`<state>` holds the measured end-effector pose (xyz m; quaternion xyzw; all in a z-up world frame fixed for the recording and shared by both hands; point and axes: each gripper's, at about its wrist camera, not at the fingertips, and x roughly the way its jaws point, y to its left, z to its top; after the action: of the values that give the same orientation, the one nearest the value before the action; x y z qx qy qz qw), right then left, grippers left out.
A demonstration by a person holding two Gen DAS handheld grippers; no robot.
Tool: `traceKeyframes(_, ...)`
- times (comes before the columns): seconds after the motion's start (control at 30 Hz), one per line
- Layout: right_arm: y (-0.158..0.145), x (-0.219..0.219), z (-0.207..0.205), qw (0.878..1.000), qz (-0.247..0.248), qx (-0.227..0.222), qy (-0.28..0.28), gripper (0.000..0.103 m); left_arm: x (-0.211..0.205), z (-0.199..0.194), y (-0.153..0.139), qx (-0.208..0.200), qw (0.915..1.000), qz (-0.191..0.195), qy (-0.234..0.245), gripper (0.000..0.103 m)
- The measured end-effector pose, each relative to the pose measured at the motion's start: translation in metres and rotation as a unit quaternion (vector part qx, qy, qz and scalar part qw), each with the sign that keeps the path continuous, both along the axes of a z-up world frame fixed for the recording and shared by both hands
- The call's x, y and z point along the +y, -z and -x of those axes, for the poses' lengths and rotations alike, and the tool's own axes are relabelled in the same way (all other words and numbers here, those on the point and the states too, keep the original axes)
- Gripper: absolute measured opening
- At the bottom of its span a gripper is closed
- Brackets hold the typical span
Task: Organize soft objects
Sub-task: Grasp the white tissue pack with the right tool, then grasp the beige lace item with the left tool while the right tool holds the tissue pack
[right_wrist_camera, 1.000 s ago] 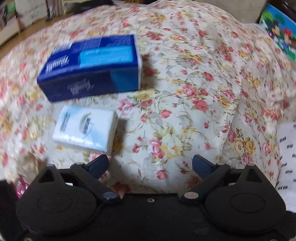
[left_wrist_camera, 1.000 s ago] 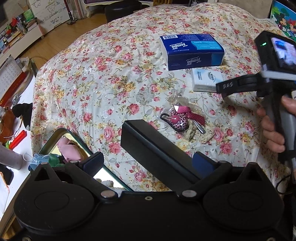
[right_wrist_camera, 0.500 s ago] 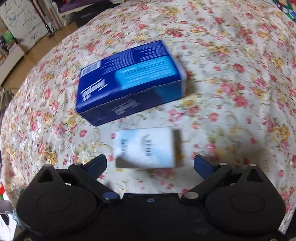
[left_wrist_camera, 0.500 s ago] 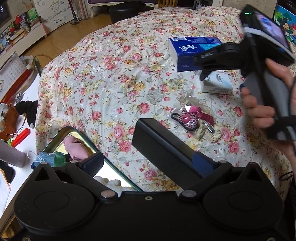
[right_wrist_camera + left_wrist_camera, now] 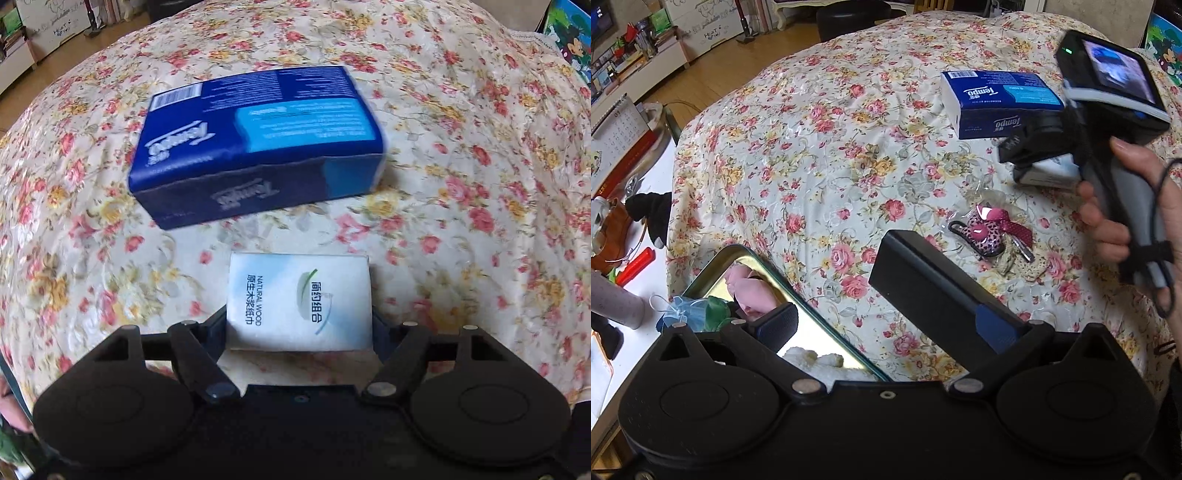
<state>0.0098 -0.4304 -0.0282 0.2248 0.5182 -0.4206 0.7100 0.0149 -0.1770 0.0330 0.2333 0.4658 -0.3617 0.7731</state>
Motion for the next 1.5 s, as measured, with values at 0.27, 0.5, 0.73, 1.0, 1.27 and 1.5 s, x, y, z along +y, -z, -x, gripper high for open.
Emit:
traceKeyframes(0.27, -0.012, -0.002, 0.069, 1.000, 0.023, 0.014, 0.009, 0.072, -0.014, 0.015, -0.007, -0.012, 0.9998, -0.002, 0.016, 0.099)
traceKeyframes(0.5, -0.025, 0.011, 0.122, 0.999, 0.027, -0.028, 0.023, 0.073, -0.036, 0.022, -0.018, -0.013, 0.9997, -0.002, 0.022, 0.099)
traceKeyframes(0.73, -0.032, 0.010, 0.140, 0.998, 0.023, -0.057, 0.021, 0.073, -0.069, 0.020, -0.015, -0.006, 0.9999, -0.010, 0.012, 0.099)
traceKeyframes(1.0, -0.037, 0.004, 0.165, 0.996, 0.008, -0.080, 0.040, 0.073, -0.117, 0.026, 0.024, 0.017, 0.9984, -0.051, 0.016, 0.099)
traceKeyframes(1.27, -0.047, 0.001, 0.180, 0.993, 0.009, -0.103, 0.051, 0.073, -0.142, 0.026, 0.052, 0.038, 0.9958, -0.084, 0.004, 0.099)
traceKeyframes(1.5, -0.052, 0.002, 0.186, 0.993, 0.015, -0.110, 0.051, 0.073, -0.156, 0.020, 0.066, 0.069, 0.9933, -0.091, -0.014, 0.099)
